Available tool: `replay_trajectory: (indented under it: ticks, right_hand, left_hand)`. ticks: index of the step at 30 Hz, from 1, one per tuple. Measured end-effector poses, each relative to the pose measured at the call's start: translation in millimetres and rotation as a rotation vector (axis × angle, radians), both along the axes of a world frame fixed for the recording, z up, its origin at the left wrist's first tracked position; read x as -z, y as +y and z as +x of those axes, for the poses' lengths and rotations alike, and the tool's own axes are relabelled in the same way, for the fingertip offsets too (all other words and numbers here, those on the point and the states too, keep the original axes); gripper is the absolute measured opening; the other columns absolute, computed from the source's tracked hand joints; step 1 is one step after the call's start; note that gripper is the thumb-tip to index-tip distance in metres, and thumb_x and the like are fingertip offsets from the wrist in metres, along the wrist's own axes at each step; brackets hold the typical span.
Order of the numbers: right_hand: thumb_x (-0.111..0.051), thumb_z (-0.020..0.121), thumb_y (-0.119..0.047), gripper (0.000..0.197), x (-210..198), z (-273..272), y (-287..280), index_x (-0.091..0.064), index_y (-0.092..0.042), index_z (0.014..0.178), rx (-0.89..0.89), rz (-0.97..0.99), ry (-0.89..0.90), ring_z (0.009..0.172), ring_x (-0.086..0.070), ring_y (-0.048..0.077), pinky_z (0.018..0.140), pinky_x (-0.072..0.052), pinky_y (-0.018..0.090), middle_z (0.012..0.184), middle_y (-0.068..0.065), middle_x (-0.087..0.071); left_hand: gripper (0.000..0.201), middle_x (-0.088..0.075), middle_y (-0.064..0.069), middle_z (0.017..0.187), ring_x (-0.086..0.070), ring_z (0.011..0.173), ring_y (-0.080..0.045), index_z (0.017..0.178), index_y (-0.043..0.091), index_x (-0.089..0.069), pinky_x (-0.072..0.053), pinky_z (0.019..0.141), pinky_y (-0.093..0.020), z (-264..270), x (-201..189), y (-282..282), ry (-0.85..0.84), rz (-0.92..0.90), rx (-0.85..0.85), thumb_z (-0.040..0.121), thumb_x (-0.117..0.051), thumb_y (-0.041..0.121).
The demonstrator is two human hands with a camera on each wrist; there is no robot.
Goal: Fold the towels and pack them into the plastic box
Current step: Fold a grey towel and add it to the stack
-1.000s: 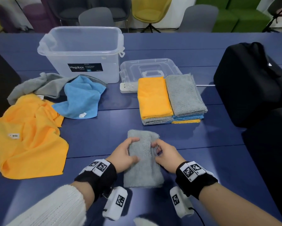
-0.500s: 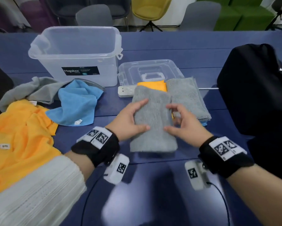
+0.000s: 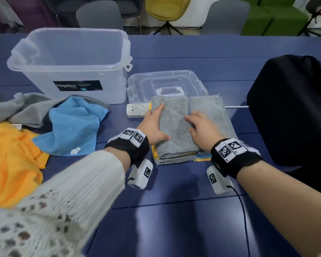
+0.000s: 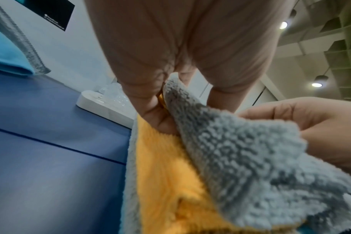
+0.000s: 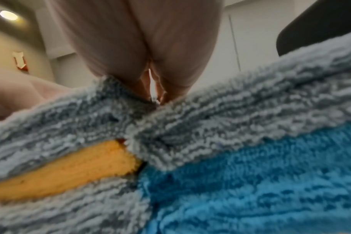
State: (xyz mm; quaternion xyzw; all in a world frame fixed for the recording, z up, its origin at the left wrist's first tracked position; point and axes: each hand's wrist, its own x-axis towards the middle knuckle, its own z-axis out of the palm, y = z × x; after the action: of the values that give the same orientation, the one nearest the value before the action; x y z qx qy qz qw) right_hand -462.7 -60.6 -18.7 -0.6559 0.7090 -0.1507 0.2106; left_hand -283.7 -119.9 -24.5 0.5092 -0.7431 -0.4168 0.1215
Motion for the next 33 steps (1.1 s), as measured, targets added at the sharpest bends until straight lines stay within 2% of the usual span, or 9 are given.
replay_trajectory:
  ticks: [6,10,13,16,19,21,27,29,33]
  right_hand:
    - [-0.045,0.096,-0.007,0.045,1.7,4.3,-4.5,-0.043,-0.01,0.141,-0.031,-0.043,0.052,0.135,-0.036,0.026,0.111,-0.026,0.03,0.15,0.009,-0.033]
    - [-0.043,0.098,-0.026,0.047,12.9,1.9,-0.5,-0.037,-0.021,0.144,-0.121,-0.018,0.407,0.128,-0.037,0.027,0.103,-0.032,0.04,0.149,0.002,-0.034]
    - [-0.043,0.097,-0.038,0.047,15.4,-0.3,1.5,-0.036,-0.032,0.143,-0.097,-0.022,0.49,0.125,-0.038,0.024,0.097,-0.032,0.041,0.148,-0.005,-0.036]
    - [-0.048,0.094,-0.039,0.045,12.3,2.5,2.6,-0.042,-0.034,0.139,-0.087,-0.062,0.518,0.121,-0.04,0.025,0.096,-0.032,0.042,0.142,0.0,-0.042]
    - [-0.056,0.091,-0.032,0.036,6.1,8.5,3.9,-0.057,-0.026,0.126,-0.033,-0.187,0.45,0.114,-0.044,0.027,0.092,-0.032,0.042,0.128,0.006,-0.05]
    - [-0.056,0.09,-0.025,0.026,1.5,14.2,6.0,-0.065,-0.018,0.113,0.01,-0.332,0.346,0.107,-0.046,0.028,0.086,-0.031,0.04,0.117,0.008,-0.054]
    - [-0.048,0.081,-0.014,0.019,-8.3,63.4,13.8,-0.066,-0.012,0.088,-0.105,-0.629,0.1,0.087,-0.051,0.029,0.074,-0.039,0.04,0.093,0.007,-0.059]
    - [-0.047,0.079,-0.012,0.019,-5.3,90.7,13.8,-0.064,-0.011,0.085,-0.227,-0.639,0.037,0.08,-0.051,0.029,0.07,-0.042,0.041,0.086,0.006,-0.059]
    - [-0.044,0.076,-0.014,0.025,13.6,155.4,16.4,-0.066,-0.013,0.088,-0.402,-0.441,0.036,0.077,-0.058,0.031,0.069,-0.048,0.039,0.085,0.005,-0.064]
  left_hand:
    - [0.098,0.001,-0.004,0.16,-0.011,0.147,-0.019,0.15,0.029,-0.022,-0.017,0.111,-0.02,4.7,9.1,1.7,0.071,-0.107,-0.122,0.071,-0.079,0.015]
    - [0.066,-0.011,-0.001,0.159,-0.02,0.143,-0.027,0.136,0.029,-0.05,-0.02,0.118,-0.036,14.9,24.9,5.1,0.003,-0.256,-0.147,0.075,-0.074,0.033]
    - [0.097,-0.014,0.005,0.159,-0.02,0.142,-0.029,0.146,0.04,-0.03,-0.024,0.114,-0.051,25.8,29.5,8.3,-0.216,-0.106,0.014,0.059,-0.057,0.073]
    - [0.124,0.003,0.008,0.161,-0.011,0.147,-0.024,0.148,0.046,-0.01,-0.021,0.115,-0.055,39.6,29.6,9.0,-0.23,-0.026,0.104,0.04,-0.055,0.086]
    - [0.129,0.008,0.003,0.161,-0.005,0.148,-0.019,0.15,0.041,-0.004,-0.018,0.116,-0.054,55.5,28.6,13.0,-0.173,0.002,0.14,0.043,-0.066,0.077]
    - [0.12,-0.003,0.001,0.161,-0.008,0.148,-0.018,0.15,0.037,-0.013,-0.023,0.114,-0.056,70.7,28.3,17.7,-0.127,-0.068,0.114,0.048,-0.062,0.077]
    - [0.046,-0.043,-0.003,0.129,-0.04,0.12,-0.029,0.115,0.021,-0.057,-0.041,0.095,-0.038,147.0,34.4,25.3,-0.412,-0.274,-0.195,0.071,-0.062,0.033]
    - [0.032,-0.043,-0.006,0.12,-0.041,0.113,-0.03,0.107,0.018,-0.055,-0.041,0.088,-0.04,170.6,41.1,26.3,-0.53,-0.236,-0.253,0.075,-0.063,0.017]
    - [0.033,-0.043,-0.01,0.121,-0.046,0.113,-0.032,0.115,0.012,-0.045,-0.045,0.085,-0.044,202.8,57.9,27.6,-0.647,-0.149,-0.287,0.083,-0.052,0.005]
